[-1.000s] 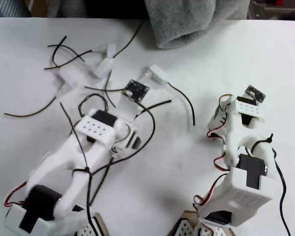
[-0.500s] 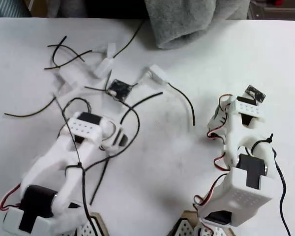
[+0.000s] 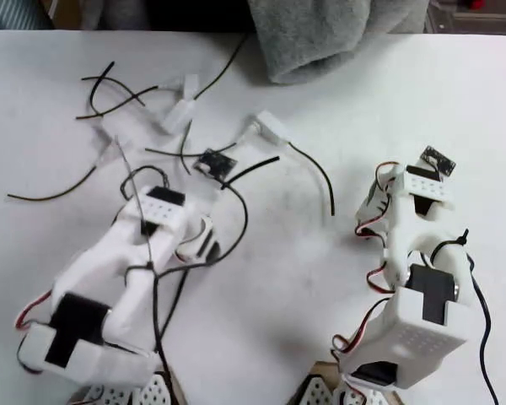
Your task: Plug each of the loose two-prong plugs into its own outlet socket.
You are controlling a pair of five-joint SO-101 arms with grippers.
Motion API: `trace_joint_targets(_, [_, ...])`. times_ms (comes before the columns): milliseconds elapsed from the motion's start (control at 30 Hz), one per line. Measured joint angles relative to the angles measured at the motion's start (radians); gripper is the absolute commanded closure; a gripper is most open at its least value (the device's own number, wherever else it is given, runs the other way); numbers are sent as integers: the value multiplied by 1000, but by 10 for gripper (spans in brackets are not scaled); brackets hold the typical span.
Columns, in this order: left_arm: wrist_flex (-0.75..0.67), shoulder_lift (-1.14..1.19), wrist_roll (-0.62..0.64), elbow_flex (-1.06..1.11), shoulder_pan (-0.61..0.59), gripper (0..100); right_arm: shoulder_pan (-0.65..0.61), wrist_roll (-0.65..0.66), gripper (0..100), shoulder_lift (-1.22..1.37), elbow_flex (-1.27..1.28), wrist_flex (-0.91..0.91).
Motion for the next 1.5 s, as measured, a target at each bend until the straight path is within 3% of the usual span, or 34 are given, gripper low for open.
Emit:
trace_joint_targets(67, [5,14,0,-18,2,985,0,0,773,0,0,0])
trace_joint_targets(233, [5,21,-2,-61,0,976,0,0,773,0,0,0])
trace_joint_targets(433, [58,40,-2,-330,-38,974,0,0,773,0,0,0])
trace_joint_targets(667, [233,313,0,-944,-78,974,0,0,773,0,0,0])
trace_joint_targets(867, [474,795,-2,-1634,-84,973,0,0,773,0,0,0])
trace_joint_targets(1000, [539,1122,0,-2065,-120,961,0,0,773,0,0,0])
trace_joint_targets(1067, [549,1263,0,-2214,-141,906,0,0,772,0,0,0])
trace_joint_targets(1200, [568,1392,0,-2311,-180,785,0,0,772,0,0,0])
trace_joint_targets(1500, [615,1390,0,-2341,-187,775,0,0,772,0,0,0])
